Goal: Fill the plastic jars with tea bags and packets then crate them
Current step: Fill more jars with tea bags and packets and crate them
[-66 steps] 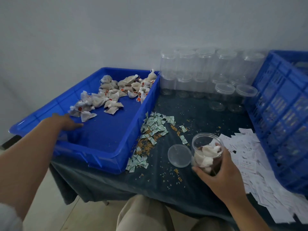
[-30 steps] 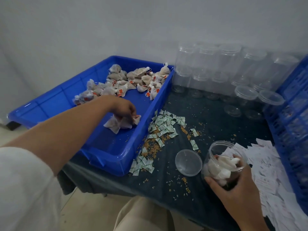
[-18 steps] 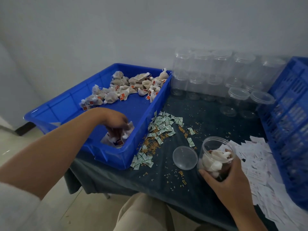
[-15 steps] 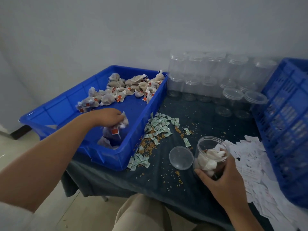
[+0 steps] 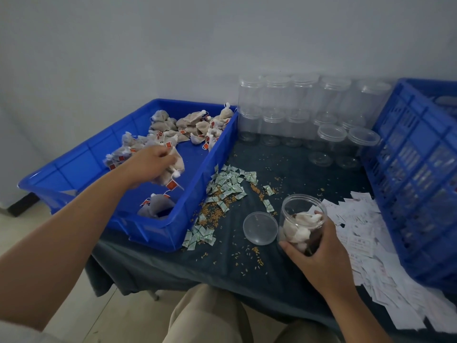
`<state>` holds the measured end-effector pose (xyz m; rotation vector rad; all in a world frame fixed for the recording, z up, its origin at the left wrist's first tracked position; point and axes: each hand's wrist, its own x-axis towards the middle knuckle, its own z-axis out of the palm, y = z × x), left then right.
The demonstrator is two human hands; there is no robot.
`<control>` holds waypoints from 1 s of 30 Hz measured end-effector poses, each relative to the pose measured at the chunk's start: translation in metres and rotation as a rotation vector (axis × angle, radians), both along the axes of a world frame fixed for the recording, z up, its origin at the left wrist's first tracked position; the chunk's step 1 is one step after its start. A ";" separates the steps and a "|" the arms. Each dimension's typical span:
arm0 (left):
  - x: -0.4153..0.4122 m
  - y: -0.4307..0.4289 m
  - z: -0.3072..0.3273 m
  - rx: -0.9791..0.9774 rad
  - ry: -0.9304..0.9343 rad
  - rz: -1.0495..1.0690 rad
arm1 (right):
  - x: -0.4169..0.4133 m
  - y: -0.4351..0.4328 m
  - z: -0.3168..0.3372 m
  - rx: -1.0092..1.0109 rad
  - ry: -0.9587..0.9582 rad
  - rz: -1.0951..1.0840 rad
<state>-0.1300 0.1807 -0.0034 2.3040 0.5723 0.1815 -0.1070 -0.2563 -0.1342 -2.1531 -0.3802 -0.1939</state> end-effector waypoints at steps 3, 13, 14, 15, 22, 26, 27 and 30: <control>0.003 -0.010 0.006 -0.293 -0.096 0.050 | -0.001 0.001 0.002 0.016 -0.016 0.009; 0.018 -0.147 0.045 -0.046 -0.152 -0.400 | -0.002 0.000 0.005 0.016 -0.025 0.006; 0.021 -0.165 0.044 0.003 -0.126 -0.472 | -0.003 0.000 0.005 0.018 -0.027 0.006; 0.025 -0.183 0.042 0.053 -0.114 -0.531 | -0.003 0.000 0.005 0.019 -0.029 0.006; 0.036 -0.248 0.025 0.426 0.040 -0.803 | -0.001 0.000 0.000 0.000 -0.046 0.011; 0.033 -0.252 0.022 0.394 0.341 -0.839 | 0.000 0.000 -0.001 0.001 -0.066 0.006; 0.033 -0.252 0.023 0.375 0.380 -0.849 | 0.000 0.000 -0.001 0.001 -0.081 0.013; 0.033 -0.250 0.028 0.264 0.400 -0.898 | -0.001 -0.001 0.000 0.004 -0.105 0.033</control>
